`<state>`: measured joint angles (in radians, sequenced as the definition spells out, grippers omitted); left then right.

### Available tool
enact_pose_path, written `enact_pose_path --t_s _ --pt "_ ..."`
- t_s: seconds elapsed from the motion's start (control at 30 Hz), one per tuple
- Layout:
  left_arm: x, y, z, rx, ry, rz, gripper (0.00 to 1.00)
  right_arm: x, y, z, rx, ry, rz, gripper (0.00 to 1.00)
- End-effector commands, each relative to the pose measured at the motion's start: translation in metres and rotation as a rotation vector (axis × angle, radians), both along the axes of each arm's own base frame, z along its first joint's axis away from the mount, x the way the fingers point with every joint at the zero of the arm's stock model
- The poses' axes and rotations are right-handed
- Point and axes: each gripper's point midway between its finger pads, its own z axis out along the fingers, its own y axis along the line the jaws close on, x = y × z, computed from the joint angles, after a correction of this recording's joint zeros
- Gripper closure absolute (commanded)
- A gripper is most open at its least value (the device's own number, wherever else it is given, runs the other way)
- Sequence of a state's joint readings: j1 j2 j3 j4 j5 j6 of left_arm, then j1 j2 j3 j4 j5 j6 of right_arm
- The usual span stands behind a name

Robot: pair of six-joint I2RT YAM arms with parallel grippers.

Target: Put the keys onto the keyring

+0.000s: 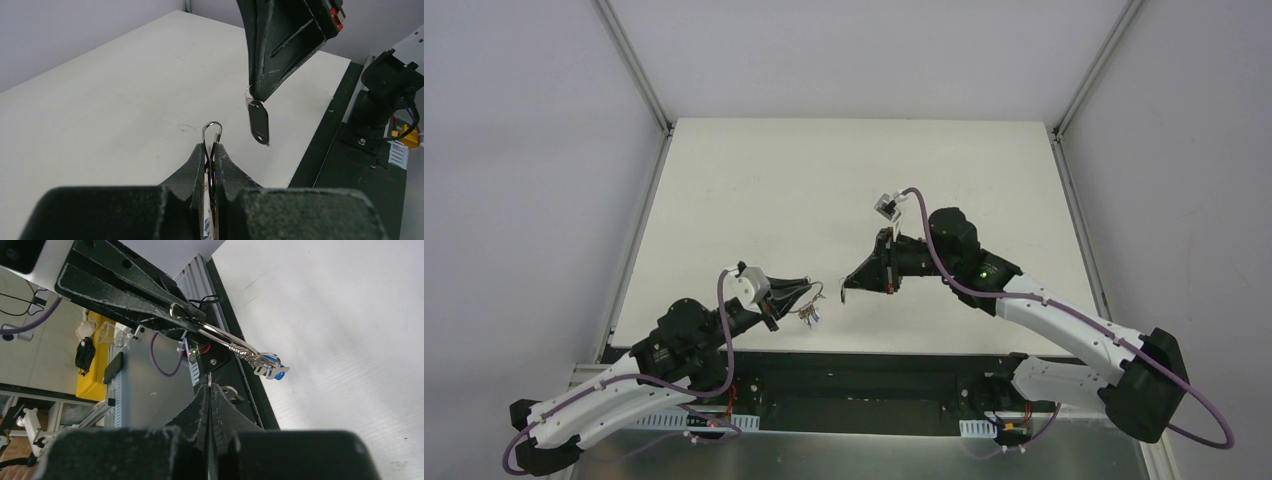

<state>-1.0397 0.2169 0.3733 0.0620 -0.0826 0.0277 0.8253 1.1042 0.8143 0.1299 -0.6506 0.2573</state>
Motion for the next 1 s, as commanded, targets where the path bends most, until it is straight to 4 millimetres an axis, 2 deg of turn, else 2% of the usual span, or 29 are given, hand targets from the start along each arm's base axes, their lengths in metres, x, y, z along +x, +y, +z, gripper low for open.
enact_pose_path --t_s 0.0,0.17,0.37,0.5,0.7,0.97 --pt "-0.013 -0.014 0.024 -0.067 -0.091 -0.106 1.0 -0.014 0.013 0.031 0.121 0.045 0.059 1.0" --pt "-0.013 -0.015 0.027 -0.078 -0.11 -0.106 1.0 -0.021 0.022 0.05 0.251 0.13 0.062 1.0" --pt "-0.008 -0.012 0.037 -0.106 -0.165 -0.078 1.0 -0.031 0.03 0.063 0.393 0.278 0.112 1.0" --pt "-0.007 -0.012 0.042 -0.111 -0.199 -0.069 1.0 -0.032 0.033 0.061 0.415 0.32 0.101 1.0" --pt "-0.005 -0.013 0.044 -0.107 -0.226 -0.063 1.0 -0.033 0.032 0.069 0.459 0.357 0.103 1.0" --pt "-0.008 -0.01 0.047 -0.119 -0.255 -0.064 1.0 -0.023 0.037 0.068 0.508 0.419 0.067 1.0"
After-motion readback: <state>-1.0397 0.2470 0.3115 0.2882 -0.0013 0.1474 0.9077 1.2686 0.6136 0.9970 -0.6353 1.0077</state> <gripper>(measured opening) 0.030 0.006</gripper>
